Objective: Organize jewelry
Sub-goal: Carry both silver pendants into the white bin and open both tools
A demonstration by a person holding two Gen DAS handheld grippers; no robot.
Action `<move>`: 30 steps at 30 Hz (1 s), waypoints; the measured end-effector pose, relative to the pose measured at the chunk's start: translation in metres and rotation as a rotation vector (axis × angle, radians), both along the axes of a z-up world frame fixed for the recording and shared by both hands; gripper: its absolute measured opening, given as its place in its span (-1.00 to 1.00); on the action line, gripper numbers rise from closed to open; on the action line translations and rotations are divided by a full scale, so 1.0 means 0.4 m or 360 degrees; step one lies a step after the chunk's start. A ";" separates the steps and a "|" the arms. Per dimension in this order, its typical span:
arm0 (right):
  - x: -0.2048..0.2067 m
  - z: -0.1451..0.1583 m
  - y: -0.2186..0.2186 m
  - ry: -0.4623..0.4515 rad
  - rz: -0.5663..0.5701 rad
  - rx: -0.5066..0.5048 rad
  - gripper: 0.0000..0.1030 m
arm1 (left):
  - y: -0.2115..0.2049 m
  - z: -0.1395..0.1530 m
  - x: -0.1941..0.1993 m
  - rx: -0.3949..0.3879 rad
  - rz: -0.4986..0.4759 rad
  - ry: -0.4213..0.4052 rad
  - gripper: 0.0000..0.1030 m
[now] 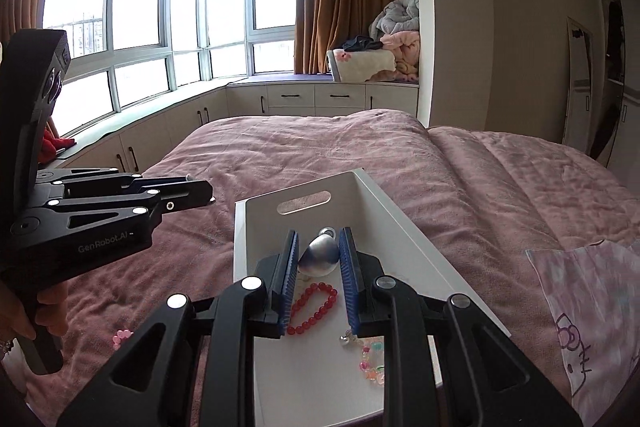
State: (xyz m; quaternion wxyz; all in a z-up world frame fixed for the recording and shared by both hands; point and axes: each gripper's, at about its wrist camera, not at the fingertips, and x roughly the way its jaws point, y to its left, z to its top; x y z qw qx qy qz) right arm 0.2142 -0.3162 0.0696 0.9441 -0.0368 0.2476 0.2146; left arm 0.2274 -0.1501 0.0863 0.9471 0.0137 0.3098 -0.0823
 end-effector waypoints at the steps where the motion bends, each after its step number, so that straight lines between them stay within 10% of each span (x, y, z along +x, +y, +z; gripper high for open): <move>1: 0.005 -0.004 -0.009 0.0014 -0.0005 0.0007 -0.59 | -0.009 -0.004 0.009 -0.0005 -0.0006 0.0016 -0.60; 16: 0.046 -0.045 -0.045 0.0130 -0.0045 -0.0073 -0.57 | -0.106 -0.095 0.110 0.0082 0.0033 0.0194 -0.57; 30: 0.040 -0.037 -0.058 0.0072 -0.0095 -0.0036 0.13 | -0.082 -0.057 0.075 0.0089 0.0124 0.0050 0.42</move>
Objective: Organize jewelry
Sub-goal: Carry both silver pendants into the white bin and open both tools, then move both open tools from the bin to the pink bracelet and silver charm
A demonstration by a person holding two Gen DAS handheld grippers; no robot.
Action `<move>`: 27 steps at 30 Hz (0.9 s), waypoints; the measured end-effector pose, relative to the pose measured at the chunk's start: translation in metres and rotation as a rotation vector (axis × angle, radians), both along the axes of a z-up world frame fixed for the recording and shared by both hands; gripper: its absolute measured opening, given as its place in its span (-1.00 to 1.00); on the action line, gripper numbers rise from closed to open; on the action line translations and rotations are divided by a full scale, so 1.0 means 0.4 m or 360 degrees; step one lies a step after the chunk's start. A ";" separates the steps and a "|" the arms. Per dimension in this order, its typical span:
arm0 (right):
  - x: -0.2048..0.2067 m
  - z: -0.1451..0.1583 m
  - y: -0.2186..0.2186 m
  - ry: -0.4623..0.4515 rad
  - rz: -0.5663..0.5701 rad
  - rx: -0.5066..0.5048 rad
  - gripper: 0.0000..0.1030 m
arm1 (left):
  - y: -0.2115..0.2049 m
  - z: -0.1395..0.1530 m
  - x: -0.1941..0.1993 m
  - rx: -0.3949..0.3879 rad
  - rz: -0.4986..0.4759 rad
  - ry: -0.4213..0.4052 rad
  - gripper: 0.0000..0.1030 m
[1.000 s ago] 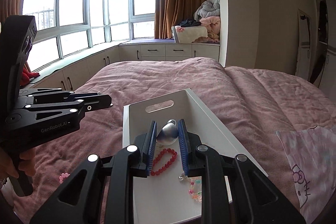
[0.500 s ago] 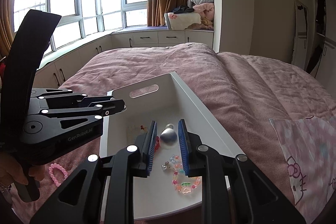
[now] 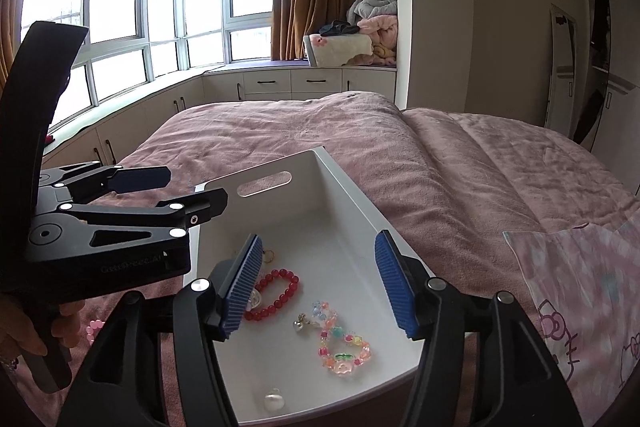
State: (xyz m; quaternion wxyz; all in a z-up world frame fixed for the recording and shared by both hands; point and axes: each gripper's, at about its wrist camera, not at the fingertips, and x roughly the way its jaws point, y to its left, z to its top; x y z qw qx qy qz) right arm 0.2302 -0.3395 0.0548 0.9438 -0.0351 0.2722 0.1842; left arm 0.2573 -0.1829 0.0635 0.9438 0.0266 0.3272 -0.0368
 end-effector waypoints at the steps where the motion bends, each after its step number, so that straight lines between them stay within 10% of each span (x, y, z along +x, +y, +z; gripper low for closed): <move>1: 0.001 0.000 0.001 0.0006 0.0004 0.0012 0.14 | 0.004 0.005 -0.006 0.0010 0.0001 -0.0009 0.43; 27: -0.099 0.029 0.165 -0.0192 0.0380 0.0136 0.40 | 0.336 0.072 -0.220 0.0016 0.0259 -0.0111 0.70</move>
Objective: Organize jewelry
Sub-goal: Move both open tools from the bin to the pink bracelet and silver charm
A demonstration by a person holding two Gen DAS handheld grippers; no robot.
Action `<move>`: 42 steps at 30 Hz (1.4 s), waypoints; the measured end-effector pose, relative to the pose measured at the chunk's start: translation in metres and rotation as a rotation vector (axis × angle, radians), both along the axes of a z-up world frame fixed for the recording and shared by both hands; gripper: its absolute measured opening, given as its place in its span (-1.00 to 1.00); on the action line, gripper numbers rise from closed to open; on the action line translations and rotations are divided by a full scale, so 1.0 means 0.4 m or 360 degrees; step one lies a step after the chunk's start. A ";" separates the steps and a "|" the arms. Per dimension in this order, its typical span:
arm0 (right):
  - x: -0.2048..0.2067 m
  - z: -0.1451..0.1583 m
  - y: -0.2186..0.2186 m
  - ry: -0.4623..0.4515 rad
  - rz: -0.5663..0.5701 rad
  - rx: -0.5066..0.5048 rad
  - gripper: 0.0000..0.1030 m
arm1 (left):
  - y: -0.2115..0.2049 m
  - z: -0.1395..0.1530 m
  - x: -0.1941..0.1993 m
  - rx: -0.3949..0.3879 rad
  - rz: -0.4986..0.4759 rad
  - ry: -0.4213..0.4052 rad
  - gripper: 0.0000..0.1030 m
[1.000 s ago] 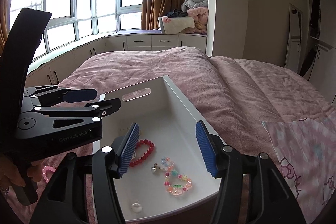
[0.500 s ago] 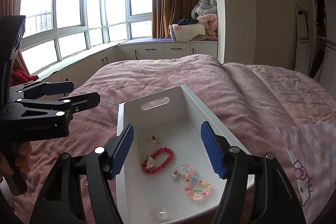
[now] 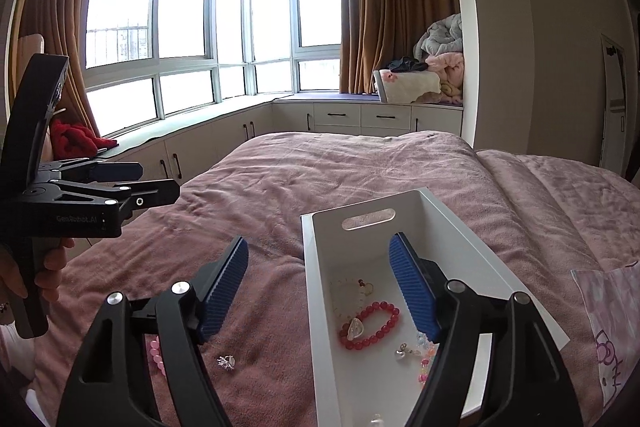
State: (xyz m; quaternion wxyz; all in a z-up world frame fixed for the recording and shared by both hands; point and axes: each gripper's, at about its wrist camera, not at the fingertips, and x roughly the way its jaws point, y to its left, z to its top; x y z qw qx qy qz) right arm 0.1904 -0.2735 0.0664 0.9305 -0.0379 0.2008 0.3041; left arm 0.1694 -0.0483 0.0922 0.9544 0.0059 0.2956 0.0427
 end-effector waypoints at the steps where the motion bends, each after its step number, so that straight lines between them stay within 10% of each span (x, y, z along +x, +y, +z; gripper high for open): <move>1: -0.005 -0.001 0.010 -0.0008 0.0018 -0.0001 0.41 | 0.013 -0.004 -0.008 0.0007 0.0010 0.0002 0.71; 23: -0.081 -0.124 0.236 -0.0003 0.0308 -0.0356 0.41 | 0.186 -0.131 -0.116 -0.0084 0.0157 0.0127 0.75; 42: -0.033 -0.328 0.337 0.0348 0.0360 -0.0777 0.27 | 0.099 -0.384 -0.115 0.0057 -0.0050 0.0465 0.72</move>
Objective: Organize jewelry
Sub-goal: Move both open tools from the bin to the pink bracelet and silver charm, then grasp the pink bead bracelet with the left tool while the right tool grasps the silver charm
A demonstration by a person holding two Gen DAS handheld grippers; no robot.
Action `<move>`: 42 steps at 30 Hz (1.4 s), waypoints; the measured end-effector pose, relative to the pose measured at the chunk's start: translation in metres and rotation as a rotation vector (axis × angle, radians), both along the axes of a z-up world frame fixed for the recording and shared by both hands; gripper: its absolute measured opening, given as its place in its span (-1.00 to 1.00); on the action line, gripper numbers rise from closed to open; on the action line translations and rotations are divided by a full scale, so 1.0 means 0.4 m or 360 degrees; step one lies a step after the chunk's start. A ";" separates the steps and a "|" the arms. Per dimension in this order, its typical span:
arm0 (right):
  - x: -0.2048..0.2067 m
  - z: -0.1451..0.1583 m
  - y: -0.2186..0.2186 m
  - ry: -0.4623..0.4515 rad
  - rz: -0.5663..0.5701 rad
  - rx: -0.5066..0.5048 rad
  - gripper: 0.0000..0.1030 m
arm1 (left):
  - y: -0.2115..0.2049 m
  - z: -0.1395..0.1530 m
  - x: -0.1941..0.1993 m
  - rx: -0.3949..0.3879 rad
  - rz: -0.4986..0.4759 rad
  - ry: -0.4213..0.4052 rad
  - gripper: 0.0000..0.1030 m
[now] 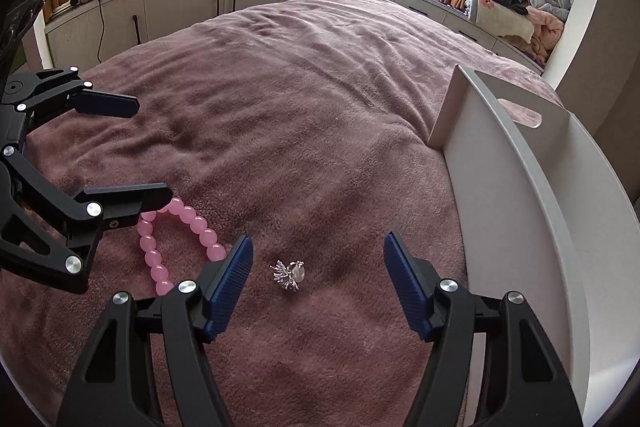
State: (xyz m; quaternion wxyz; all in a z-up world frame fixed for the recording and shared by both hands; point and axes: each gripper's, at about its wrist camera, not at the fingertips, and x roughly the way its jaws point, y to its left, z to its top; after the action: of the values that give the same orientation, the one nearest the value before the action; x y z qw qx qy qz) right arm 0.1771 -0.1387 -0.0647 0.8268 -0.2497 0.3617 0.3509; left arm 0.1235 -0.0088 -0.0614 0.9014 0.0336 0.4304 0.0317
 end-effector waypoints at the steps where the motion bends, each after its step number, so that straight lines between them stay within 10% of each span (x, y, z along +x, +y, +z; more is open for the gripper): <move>1: 0.001 -0.008 0.001 0.0018 -0.0001 -0.0011 0.26 | -0.005 -0.011 0.000 0.0007 -0.0010 0.0011 0.70; 12: 0.035 -0.070 0.010 0.0230 -0.0041 -0.0048 0.12 | -0.024 -0.086 -0.013 -0.0028 -0.0095 0.0074 0.27; 26: 0.014 -0.073 0.019 0.0315 0.0064 -0.0028 -0.56 | -0.025 -0.085 -0.021 -0.0056 -0.0112 0.0034 -0.56; 42: 0.015 -0.025 0.014 0.0312 0.0096 0.0092 -0.61 | -0.007 -0.020 0.006 -0.0115 0.0003 -0.0033 -0.64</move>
State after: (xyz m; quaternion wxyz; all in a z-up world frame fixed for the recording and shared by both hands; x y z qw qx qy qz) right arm 0.1831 -0.1332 -0.0748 0.7835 -0.2010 0.4229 0.4086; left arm 0.1260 -0.0117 -0.0693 0.9064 0.0004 0.4220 0.0173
